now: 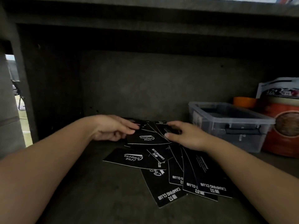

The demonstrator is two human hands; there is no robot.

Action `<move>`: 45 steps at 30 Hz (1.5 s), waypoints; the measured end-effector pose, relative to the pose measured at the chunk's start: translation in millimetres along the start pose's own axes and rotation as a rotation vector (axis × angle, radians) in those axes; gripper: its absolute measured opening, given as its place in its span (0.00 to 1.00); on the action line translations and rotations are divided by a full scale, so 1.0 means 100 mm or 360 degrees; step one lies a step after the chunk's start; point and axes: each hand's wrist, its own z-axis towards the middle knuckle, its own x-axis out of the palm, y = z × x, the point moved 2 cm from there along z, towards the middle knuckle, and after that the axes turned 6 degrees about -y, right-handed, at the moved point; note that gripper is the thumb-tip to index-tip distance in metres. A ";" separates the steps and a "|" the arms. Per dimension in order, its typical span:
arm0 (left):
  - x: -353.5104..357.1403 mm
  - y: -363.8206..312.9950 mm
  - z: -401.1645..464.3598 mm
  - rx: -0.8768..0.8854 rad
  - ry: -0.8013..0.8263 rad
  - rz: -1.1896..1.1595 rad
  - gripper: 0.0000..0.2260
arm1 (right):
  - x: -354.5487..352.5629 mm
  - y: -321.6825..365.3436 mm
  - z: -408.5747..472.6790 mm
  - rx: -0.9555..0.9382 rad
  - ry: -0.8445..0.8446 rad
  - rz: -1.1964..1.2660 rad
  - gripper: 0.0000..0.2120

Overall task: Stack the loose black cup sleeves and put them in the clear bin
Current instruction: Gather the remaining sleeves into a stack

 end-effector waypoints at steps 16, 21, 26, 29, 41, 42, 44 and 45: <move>0.04 -0.05 -0.11 0.0235 0.0356 0.0589 0.35 | 0.00 0.01 0.07 -0.0130 -0.0210 -0.0323 0.16; 0.14 -0.07 -0.10 0.0463 0.0132 0.0949 0.25 | -0.03 0.04 0.03 -0.0157 -0.0332 -0.0291 0.15; 0.08 -0.01 -0.06 0.0596 -0.0043 0.0698 0.11 | -0.15 0.01 0.05 -0.0083 -0.0615 -0.0293 0.15; 0.01 -0.06 -0.03 0.0734 -0.0350 0.0563 0.07 | -0.18 0.01 0.03 -0.0043 -0.0671 -0.0347 0.16; -0.06 -0.07 0.01 0.0772 -0.0713 0.0230 0.08 | -0.05 0.04 0.11 -0.0044 -0.0692 0.0303 0.11; -0.05 -0.07 0.04 0.0804 -0.0785 0.0306 0.09 | -0.04 0.05 0.12 -0.0053 -0.0667 0.0377 0.12; -0.05 -0.05 0.08 0.0801 -0.0819 0.0362 0.14 | -0.01 0.09 0.12 -0.0077 -0.0616 0.0508 0.11; -0.04 -0.04 0.09 0.0796 -0.0778 0.0388 0.16 | 0.01 0.11 0.11 -0.0096 -0.0578 0.0586 0.09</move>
